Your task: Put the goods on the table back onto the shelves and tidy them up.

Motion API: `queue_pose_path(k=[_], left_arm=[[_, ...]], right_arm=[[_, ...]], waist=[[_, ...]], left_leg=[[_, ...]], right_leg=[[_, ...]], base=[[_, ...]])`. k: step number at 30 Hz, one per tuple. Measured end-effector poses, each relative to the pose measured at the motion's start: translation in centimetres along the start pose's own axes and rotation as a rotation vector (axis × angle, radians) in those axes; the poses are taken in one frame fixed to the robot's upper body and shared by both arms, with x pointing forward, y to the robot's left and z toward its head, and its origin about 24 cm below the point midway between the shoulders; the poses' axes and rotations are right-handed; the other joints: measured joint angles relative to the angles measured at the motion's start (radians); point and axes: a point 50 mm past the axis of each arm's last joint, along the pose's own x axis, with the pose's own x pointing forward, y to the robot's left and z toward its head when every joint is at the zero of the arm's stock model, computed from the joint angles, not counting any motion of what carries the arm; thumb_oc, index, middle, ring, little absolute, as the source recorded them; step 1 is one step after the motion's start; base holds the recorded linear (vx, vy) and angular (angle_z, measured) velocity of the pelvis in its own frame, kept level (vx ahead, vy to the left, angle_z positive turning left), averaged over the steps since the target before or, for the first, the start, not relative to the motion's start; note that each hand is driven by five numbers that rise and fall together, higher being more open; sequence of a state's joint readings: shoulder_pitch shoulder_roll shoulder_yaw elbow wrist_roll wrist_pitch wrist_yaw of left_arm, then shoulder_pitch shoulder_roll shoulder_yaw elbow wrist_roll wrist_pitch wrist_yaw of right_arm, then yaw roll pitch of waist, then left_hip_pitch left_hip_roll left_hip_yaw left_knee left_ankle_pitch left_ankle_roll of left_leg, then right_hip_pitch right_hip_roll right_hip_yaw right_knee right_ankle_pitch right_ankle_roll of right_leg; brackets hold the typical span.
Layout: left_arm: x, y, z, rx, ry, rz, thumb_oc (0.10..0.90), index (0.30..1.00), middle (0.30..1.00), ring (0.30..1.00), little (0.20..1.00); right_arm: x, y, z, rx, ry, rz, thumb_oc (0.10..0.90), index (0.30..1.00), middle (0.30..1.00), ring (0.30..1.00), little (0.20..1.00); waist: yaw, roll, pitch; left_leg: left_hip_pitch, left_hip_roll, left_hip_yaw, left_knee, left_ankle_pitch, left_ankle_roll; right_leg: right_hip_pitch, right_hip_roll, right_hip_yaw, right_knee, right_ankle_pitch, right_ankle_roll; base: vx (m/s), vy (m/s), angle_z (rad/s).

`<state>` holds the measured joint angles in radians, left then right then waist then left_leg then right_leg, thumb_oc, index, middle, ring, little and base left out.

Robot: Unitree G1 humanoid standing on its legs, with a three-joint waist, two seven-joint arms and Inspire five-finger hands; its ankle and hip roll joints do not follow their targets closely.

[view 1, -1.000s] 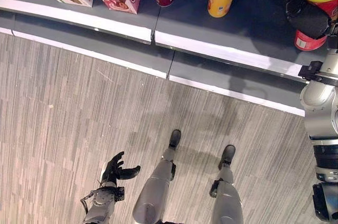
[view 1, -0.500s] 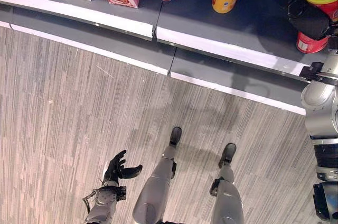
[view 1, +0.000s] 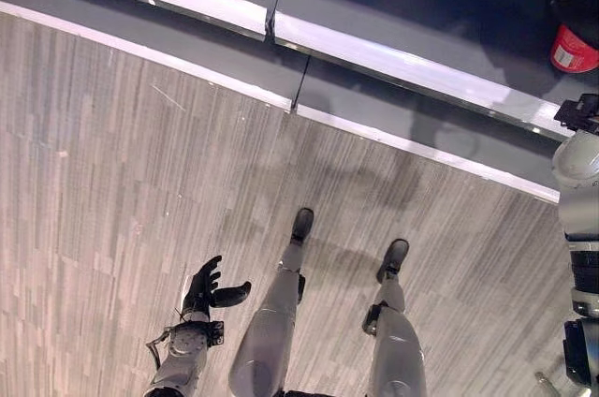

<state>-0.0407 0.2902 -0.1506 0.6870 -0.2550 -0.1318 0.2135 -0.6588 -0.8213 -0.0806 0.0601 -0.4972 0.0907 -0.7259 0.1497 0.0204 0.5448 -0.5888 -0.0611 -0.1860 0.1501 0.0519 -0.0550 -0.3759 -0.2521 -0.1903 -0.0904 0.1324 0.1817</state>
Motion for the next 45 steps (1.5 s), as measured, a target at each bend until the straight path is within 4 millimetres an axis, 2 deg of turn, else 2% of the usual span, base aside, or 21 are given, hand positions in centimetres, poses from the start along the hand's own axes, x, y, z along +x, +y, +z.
queue_pose_path(k=[9, 20, 28, 41, 42, 45], left_arm=[[0.1, 0.0, 0.2, 0.0, -0.007, 0.012, 0.8, 0.9, 0.9, 0.9, 0.9], [0.1, 0.0, 0.1, 0.003, 0.001, 0.018, 0.8, 0.9, 0.9, 0.9, 0.9], [0.1, 0.2, 0.1, 0.004, 0.002, 0.021, 0.8, 0.9, 0.9, 0.9, 0.9], [0.2, 0.3, 0.0, 0.003, 0.009, 0.027, 0.8, 0.9, 0.9, 0.9, 0.9], [0.2, 0.5, -0.1, 0.001, 0.014, 0.033, 0.8, 0.9, 0.9, 0.9, 0.9], [0.3, 1.4, -0.2, -0.014, 0.034, 0.057, 0.8, 0.9, 0.9, 0.9, 0.9]], right_arm=[[0.1, 0.0, 0.0, 0.01, 0.007, -0.004, 0.4, 0.3, 0.3, 0.3, 0.3], [-0.6, -0.9, 2.7, 0.168, -0.047, -0.038, 0.4, 0.3, 0.3, 0.3, 0.3], [-1.3, -0.3, 2.3, 0.21, -0.007, 0.035, 0.4, 0.3, 0.3, 0.3, 0.3], [-1.4, 0.0, 2.4, 0.226, 0.001, 0.071, 0.4, 0.3, 0.3, 0.3, 0.3], [-1.4, 0.1, 2.4, 0.226, 0.0, 0.088, 0.4, 0.3, 0.3, 0.3, 0.3], [-0.4, 1.8, 1.6, 0.282, 0.041, 0.256, 0.4, 0.3, 0.3, 0.3, 0.3]], waist=[[-0.001, -0.001, 0.0], [-0.033, -0.007, 0.001], [-0.041, -0.009, 0.002], [-0.05, -0.007, 0.0], [-0.024, -0.003, -0.002], [-0.041, -0.002, -0.002]], left_leg=[[-0.001, 0.002, -0.003, 0.001, 0.0, 0.0], [0.009, 0.006, 0.003, 0.003, 0.001, 0.0], [0.024, 0.009, 0.016, 0.004, 0.001, 0.0], [0.053, 0.01, 0.023, 0.002, 0.005, 0.001], [0.052, 0.01, 0.023, 0.001, 0.006, 0.001], [0.054, 0.017, 0.043, 0.022, 0.006, 0.001]], right_leg=[[0.001, 0.002, 0.002, 0.0, 0.0, 0.0], [0.008, 0.004, 0.007, 0.0, 0.001, -0.001], [0.013, 0.003, 0.022, 0.002, 0.003, -0.003], [0.036, 0.004, 0.031, 0.003, 0.011, -0.009], [0.035, 0.003, 0.031, 0.002, 0.011, -0.009], [0.04, -0.002, 0.029, 0.02, 0.01, -0.01]], base=[[0.0, -0.002, 0.01], [0.0, 0.0, 0.0], [-0.01, 0.006, -0.03], [0.0, 0.004, -0.02], [0.03, -0.01, 0.0], [0.03, -0.006, -0.01]])
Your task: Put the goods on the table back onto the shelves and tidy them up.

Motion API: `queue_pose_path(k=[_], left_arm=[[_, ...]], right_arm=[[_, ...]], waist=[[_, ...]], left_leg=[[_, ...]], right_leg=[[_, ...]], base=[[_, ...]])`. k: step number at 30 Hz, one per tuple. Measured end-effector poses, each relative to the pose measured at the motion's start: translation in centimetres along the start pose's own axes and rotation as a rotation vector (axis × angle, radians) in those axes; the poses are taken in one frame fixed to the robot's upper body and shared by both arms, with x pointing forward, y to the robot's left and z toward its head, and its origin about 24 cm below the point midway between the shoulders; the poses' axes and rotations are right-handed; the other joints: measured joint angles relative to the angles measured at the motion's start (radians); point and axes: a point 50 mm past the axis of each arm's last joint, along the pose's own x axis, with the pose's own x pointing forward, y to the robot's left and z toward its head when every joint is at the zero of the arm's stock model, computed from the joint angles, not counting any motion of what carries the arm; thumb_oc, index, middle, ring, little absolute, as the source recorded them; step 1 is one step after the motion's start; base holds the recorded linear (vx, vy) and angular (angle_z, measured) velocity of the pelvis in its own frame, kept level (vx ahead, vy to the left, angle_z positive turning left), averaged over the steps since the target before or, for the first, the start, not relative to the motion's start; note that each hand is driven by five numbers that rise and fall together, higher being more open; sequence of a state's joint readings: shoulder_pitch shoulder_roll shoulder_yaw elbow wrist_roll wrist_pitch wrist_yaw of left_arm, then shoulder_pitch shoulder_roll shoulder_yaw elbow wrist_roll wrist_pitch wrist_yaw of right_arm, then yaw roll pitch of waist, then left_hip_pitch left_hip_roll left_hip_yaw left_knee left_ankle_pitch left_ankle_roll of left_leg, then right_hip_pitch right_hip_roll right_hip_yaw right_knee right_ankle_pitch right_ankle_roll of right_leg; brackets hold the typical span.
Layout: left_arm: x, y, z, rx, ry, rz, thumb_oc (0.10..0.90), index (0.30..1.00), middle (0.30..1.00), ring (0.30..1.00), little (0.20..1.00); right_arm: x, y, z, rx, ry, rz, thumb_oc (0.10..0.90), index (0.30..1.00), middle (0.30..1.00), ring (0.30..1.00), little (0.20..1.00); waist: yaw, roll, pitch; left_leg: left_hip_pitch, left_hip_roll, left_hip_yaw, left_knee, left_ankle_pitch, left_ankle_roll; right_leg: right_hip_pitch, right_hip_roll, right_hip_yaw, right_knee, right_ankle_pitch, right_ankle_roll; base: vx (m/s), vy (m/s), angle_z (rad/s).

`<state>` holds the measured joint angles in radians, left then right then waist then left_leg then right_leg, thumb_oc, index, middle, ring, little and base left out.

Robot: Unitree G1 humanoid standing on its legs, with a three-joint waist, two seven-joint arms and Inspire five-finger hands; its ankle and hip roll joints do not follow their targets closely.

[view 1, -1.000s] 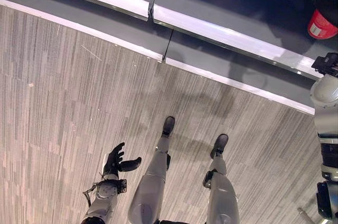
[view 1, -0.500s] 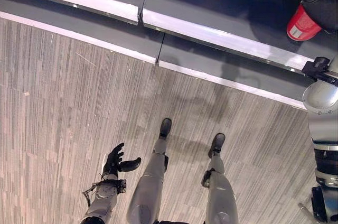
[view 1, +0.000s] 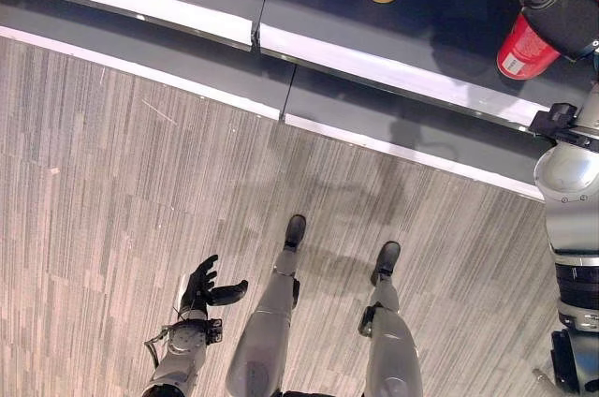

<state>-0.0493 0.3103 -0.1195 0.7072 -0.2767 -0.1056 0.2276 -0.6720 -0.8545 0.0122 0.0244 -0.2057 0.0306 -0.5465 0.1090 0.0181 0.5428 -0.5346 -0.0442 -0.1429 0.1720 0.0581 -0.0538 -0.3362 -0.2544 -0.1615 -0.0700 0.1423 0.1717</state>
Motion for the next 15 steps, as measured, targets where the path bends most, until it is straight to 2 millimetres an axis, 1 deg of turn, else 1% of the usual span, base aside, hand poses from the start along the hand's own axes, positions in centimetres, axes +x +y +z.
queue_pose_path(k=[2, 3, 6, 9, 15], left_arm=[[0.2, 1.0, 0.0, -0.001, 0.005, 0.031, 0.8, 0.9, 0.9, 0.9, 0.9], [0.2, 1.3, 0.0, 0.008, 0.007, 0.037, 0.8, 0.9, 0.9, 0.9, 0.9], [0.3, 2.7, -0.4, 0.022, 0.028, 0.074, 0.8, 0.9, 0.9, 0.9, 0.9], [0.3, 2.9, -0.4, 0.023, 0.029, 0.079, 0.8, 0.9, 0.9, 0.9, 0.9], [0.3, 2.8, -0.2, 0.022, 0.02, 0.076, 0.8, 0.9, 0.9, 0.9, 0.9]], right_arm=[[0.2, 0.5, -1.2, -0.017, 0.052, 0.053, 0.4, 0.3, 0.3, 0.3, 0.3], [0.2, 0.6, -1.5, -0.02, 0.064, 0.06, 0.4, 0.3, 0.3, 0.3, 0.3], [0.1, 0.8, -1.5, -0.023, 0.068, 0.075, 0.4, 0.3, 0.3, 0.3, 0.3], [0.1, 0.8, -1.5, -0.023, 0.066, 0.074, 0.4, 0.3, 0.3, 0.3, 0.3], [0.2, 0.7, -1.4, -0.024, 0.064, 0.072, 0.4, 0.3, 0.3, 0.3, 0.3]], waist=[[-0.002, 0.0, 0.0], [-0.003, 0.0, 0.0], [-0.018, 0.0, 0.0], [-0.027, 0.0, 0.0], [-0.031, 0.0, 0.0]], left_leg=[[0.018, 0.003, 0.003, -0.002, 0.0, 0.0], [0.022, 0.004, 0.003, -0.003, 0.0, 0.0], [0.035, 0.009, 0.008, -0.004, 0.0, 0.0], [0.048, 0.011, 0.014, -0.005, 0.0, -0.001], [0.03, 0.011, 0.009, -0.005, 0.001, -0.002]], right_leg=[[0.016, 0.003, -0.001, 0.0, 0.0, 0.0], [0.02, 0.004, 0.0, 0.0, 0.0, 0.0], [0.033, 0.007, 0.0, 0.0, 0.001, -0.001], [0.045, 0.008, -0.002, -0.001, 0.002, -0.003], [0.039, 0.008, -0.022, -0.004, 0.003, -0.005]], base=[[0.02, -0.003, -0.01], [0.04, -0.007, -0.05], [0.02, 0.001, -0.02], [0.01, -0.001, -0.01], [0.0, -0.001, 0.07]])
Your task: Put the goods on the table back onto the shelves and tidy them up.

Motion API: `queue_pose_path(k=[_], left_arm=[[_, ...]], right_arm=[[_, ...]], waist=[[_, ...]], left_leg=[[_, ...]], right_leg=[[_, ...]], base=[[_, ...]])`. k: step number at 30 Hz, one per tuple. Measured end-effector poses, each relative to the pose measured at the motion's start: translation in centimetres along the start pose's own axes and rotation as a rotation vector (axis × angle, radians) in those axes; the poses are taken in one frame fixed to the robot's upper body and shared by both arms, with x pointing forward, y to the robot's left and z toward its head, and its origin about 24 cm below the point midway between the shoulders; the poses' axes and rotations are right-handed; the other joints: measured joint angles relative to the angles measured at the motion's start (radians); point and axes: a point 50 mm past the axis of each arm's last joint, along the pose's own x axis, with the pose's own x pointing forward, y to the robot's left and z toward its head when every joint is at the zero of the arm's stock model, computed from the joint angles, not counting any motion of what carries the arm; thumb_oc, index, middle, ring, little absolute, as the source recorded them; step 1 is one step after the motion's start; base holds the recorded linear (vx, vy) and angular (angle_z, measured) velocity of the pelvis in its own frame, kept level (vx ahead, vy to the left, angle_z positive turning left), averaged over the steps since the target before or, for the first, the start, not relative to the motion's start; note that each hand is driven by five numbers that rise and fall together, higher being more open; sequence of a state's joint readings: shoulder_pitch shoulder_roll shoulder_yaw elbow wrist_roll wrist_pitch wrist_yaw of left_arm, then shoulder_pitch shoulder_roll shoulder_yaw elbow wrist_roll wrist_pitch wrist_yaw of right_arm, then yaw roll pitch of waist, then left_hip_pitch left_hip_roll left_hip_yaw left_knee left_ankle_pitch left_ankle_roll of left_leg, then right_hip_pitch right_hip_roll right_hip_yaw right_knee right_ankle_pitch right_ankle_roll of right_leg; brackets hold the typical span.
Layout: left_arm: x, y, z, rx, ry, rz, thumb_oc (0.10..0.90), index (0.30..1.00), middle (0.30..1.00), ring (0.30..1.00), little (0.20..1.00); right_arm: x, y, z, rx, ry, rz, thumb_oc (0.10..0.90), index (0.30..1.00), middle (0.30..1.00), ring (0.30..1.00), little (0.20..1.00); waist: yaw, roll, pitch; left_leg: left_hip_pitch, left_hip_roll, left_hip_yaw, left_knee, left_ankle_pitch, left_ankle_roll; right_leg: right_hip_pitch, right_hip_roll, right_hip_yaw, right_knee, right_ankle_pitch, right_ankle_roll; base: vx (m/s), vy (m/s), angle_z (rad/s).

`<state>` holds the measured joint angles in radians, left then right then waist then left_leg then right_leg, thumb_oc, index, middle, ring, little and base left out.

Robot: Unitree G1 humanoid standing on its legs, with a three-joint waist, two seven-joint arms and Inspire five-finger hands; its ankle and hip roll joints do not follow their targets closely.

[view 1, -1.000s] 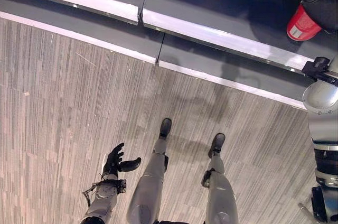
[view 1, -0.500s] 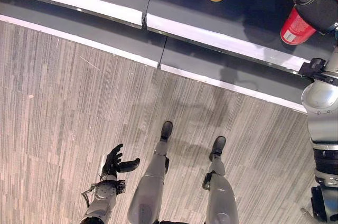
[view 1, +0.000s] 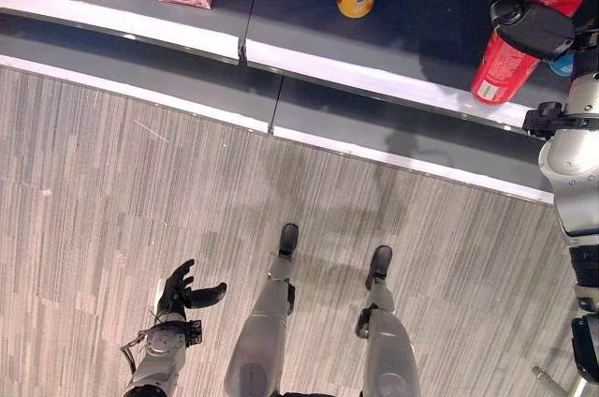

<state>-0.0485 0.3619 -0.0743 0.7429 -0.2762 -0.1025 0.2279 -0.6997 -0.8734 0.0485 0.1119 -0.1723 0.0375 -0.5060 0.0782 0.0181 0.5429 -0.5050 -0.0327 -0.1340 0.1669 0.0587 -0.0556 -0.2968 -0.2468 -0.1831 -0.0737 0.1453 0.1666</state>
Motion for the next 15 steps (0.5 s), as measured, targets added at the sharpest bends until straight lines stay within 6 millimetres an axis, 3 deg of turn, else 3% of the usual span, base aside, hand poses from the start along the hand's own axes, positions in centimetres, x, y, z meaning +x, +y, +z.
queue_pose_path(k=[7, 10, 15], left_arm=[[0.0, -0.1, 0.1, 0.0, -0.006, -0.004, 0.8, 0.9, 0.9, 0.9, 0.9], [0.0, -0.2, 0.3, -0.001, -0.012, -0.007, 0.8, 0.9, 0.9, 0.9, 0.9], [0.0, -0.1, 0.1, 0.002, -0.005, -0.005, 0.8, 0.9, 0.9, 0.9, 0.9]], right_arm=[[0.7, 0.9, 1.5, 0.16, 0.024, -0.089, 0.4, 0.3, 0.3, 0.3, 0.3], [2.8, 0.1, 2.2, 0.184, 0.024, -0.201, 0.4, 0.3, 0.3, 0.3, 0.3], [3.4, -0.6, 2.1, 0.166, 0.037, -0.284, 0.4, 0.3, 0.3, 0.3, 0.3]], waist=[[0.025, 0.0, 0.0], [0.061, 0.003, 0.0], [0.087, 0.01, 0.0]], left_leg=[[-0.014, 0.0, 0.007, -0.003, 0.001, 0.0], [-0.011, 0.0, 0.006, -0.018, 0.009, -0.009], [-0.011, -0.005, -0.013, -0.037, 0.023, -0.01]], right_leg=[[-0.01, 0.0, -0.002, -0.015, -0.001, -0.001], [-0.01, 0.0, -0.003, -0.016, -0.001, -0.001], [-0.008, -0.001, -0.019, -0.016, -0.002, 0.0]], base=[[0.0, -0.002, 0.01], [0.0, 0.012, 0.03], [0.01, 0.002, 0.11]])
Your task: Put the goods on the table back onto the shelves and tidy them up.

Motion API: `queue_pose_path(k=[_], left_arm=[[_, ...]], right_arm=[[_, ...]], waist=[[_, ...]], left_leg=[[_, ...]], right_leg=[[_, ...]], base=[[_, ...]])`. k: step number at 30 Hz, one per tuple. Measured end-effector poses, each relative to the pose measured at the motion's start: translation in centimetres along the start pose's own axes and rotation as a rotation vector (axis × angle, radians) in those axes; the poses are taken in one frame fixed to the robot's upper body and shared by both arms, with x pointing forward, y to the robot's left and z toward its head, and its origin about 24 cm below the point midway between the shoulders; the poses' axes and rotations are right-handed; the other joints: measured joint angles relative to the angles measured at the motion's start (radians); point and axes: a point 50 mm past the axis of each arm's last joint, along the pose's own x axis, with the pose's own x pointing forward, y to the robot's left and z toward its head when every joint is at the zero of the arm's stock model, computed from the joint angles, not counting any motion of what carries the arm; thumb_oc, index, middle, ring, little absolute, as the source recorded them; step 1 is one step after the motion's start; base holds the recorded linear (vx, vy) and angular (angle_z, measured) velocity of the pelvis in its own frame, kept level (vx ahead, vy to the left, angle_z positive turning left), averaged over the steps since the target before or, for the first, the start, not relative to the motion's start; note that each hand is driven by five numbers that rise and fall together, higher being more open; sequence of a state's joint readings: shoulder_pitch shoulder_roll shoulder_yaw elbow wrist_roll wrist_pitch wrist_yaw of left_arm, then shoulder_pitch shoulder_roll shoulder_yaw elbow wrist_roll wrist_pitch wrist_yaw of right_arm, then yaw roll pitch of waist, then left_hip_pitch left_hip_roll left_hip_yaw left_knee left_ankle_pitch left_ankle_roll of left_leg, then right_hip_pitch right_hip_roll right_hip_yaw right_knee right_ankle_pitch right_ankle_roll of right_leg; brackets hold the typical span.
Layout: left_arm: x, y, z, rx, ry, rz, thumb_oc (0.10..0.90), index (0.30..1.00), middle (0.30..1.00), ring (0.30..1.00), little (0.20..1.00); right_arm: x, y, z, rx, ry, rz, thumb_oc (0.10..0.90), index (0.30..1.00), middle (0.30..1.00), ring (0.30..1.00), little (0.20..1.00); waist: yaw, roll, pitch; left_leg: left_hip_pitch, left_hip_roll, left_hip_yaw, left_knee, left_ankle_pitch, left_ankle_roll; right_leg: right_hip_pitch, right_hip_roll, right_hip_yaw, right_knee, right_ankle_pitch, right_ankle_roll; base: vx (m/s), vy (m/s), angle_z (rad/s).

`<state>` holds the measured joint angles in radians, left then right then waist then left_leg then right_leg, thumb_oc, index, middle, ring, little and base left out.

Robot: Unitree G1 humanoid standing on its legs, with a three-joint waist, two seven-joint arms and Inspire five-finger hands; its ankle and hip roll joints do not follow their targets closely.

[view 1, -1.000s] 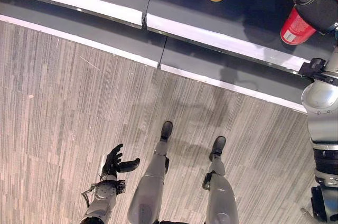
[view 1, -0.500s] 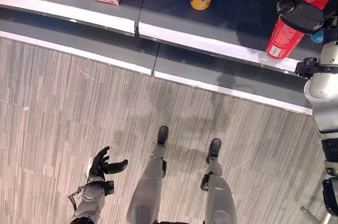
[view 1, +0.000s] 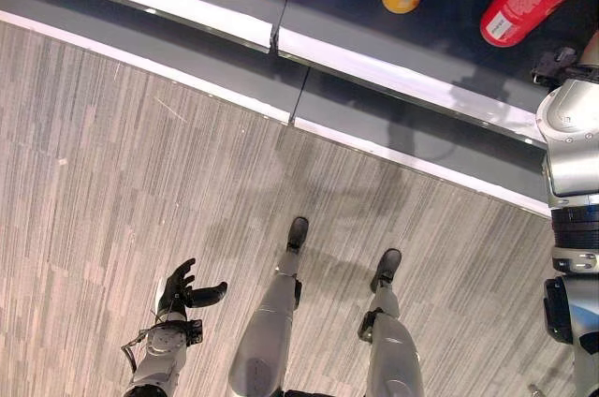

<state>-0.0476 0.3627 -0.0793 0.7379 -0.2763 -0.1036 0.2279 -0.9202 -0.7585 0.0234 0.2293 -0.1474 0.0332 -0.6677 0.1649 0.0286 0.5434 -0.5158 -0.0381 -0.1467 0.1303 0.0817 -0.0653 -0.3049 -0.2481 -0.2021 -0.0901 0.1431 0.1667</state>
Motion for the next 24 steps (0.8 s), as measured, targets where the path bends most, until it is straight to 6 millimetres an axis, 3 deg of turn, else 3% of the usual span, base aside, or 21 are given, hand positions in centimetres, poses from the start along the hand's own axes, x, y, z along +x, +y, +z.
queue_pose_path(k=[7, 14, 24], left_arm=[[-0.1, -0.5, -0.1, 0.018, 0.002, -0.02, 0.8, 0.9, 0.9, 0.9, 0.9], [-0.1, -0.5, -0.3, 0.022, 0.008, -0.022, 0.8, 0.9, 0.9, 0.9, 0.9], [-0.2, -0.8, -0.2, 0.028, 0.0, -0.031, 0.8, 0.9, 0.9, 0.9, 0.9]], right_arm=[[0.1, -0.4, 0.1, -0.033, -0.019, -0.056, 0.4, 0.3, 0.3, 0.3, 0.3], [0.1, -0.9, -0.3, -0.019, 0.014, -0.13, 0.4, 0.3, 0.3, 0.3, 0.3], [-0.9, -1.3, -1.6, -0.053, 0.054, -0.143, 0.4, 0.3, 0.3, 0.3, 0.3]], waist=[[0.015, 0.039, -0.001], [0.015, 0.043, -0.002], [0.01, 0.071, -0.002]], left_leg=[[0.0, -0.002, -0.006, -0.01, 0.01, -0.003], [0.0, -0.002, -0.006, -0.017, 0.013, -0.006], [-0.001, -0.002, -0.001, -0.03, 0.018, -0.005]], right_leg=[[0.001, -0.001, -0.011, 0.0, 0.0, 0.0], [-0.002, -0.002, -0.012, 0.0, 0.0, 0.0], [-0.016, -0.004, -0.008, 0.0, 0.0, 0.0]], base=[[0.0, -0.001, 0.02], [0.0, 0.0, 0.0], [0.0, 0.001, -0.01]])
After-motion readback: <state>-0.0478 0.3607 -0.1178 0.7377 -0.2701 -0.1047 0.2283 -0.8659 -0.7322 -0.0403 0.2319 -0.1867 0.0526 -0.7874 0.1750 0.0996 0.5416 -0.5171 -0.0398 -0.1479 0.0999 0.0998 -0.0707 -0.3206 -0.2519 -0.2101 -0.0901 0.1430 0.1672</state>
